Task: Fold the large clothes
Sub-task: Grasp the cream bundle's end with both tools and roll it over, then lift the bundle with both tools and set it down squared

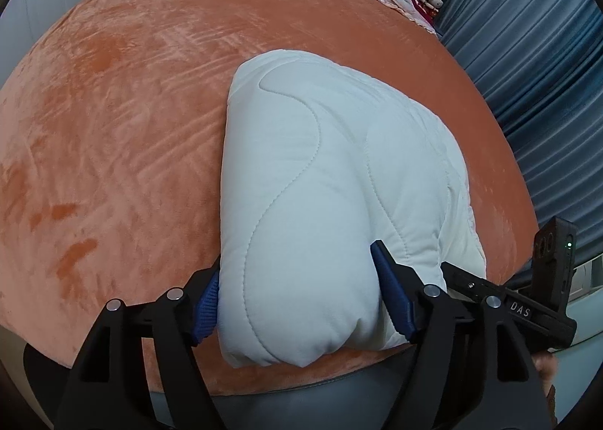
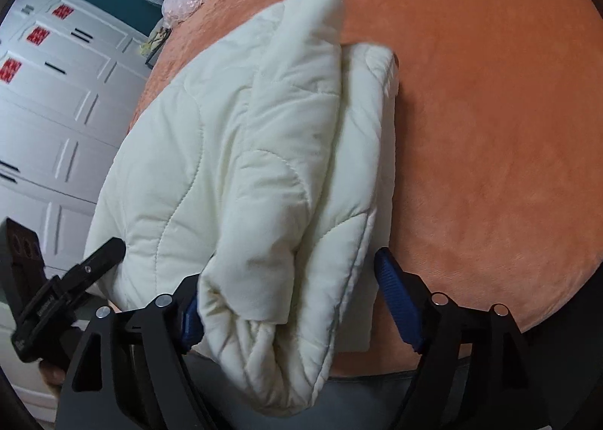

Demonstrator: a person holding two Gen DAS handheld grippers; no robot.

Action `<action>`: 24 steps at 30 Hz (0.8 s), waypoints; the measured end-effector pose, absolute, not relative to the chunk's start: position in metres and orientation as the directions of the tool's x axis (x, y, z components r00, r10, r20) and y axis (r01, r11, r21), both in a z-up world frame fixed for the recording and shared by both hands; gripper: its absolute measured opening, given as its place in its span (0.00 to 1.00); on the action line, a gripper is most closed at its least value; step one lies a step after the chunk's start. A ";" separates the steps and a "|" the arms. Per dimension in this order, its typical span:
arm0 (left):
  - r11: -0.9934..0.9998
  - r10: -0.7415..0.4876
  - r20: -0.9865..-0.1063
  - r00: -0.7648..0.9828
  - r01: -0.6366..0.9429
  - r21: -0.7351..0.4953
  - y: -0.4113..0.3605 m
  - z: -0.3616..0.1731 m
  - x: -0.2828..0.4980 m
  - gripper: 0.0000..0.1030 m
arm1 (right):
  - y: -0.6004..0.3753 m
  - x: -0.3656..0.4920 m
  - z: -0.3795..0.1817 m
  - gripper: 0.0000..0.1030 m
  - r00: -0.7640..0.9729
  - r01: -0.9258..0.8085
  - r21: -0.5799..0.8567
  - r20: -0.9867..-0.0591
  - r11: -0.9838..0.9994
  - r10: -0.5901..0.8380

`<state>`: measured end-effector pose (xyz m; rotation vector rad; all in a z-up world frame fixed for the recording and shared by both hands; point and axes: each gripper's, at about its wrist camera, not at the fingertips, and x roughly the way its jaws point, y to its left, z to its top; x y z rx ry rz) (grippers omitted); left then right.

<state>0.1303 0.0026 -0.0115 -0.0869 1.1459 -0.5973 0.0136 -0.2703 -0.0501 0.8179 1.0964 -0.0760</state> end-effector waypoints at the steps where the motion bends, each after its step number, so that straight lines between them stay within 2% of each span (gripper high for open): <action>1: 0.841 -0.492 -0.828 0.270 0.393 -0.372 0.005 -0.014 0.132 0.70 | -0.275 0.014 -0.061 0.85 0.486 0.456 0.593 -0.791 0.664 0.373; 3: 0.841 -0.496 -0.827 0.264 0.385 -0.381 0.009 -0.019 0.133 0.70 | -0.277 0.012 -0.082 0.85 0.500 0.468 0.683 -0.728 0.561 0.469; 5: 0.840 -0.498 -0.827 0.262 0.384 -0.385 0.011 -0.022 0.134 0.71 | -0.275 0.011 -0.093 0.76 0.521 0.465 0.735 -0.678 0.494 0.518; 7: 0.836 -0.505 -0.823 0.261 0.383 -0.392 0.012 -0.023 0.133 0.70 | -0.267 0.013 -0.083 0.58 0.523 0.443 0.705 -0.705 0.554 0.479; 8: 0.836 -0.506 -0.820 0.267 0.387 -0.389 0.012 -0.021 0.133 0.69 | -0.263 0.014 -0.075 0.53 0.520 0.425 0.682 -0.722 0.595 0.456; 10: 0.833 -0.509 -0.811 0.289 0.400 -0.381 0.011 -0.015 0.130 0.66 | -0.254 0.019 -0.052 0.36 0.519 0.378 0.622 -0.755 0.686 0.399; 15: 0.811 -0.566 -0.747 0.347 0.399 -0.429 0.018 0.015 0.136 0.61 | -0.241 0.029 0.008 0.28 0.597 0.277 0.524 -0.751 0.806 0.283; 24: 0.781 -0.625 -0.582 0.520 0.433 -0.451 0.037 0.093 0.175 0.60 | -0.228 0.105 0.106 0.27 0.735 0.079 0.372 -0.648 0.925 0.198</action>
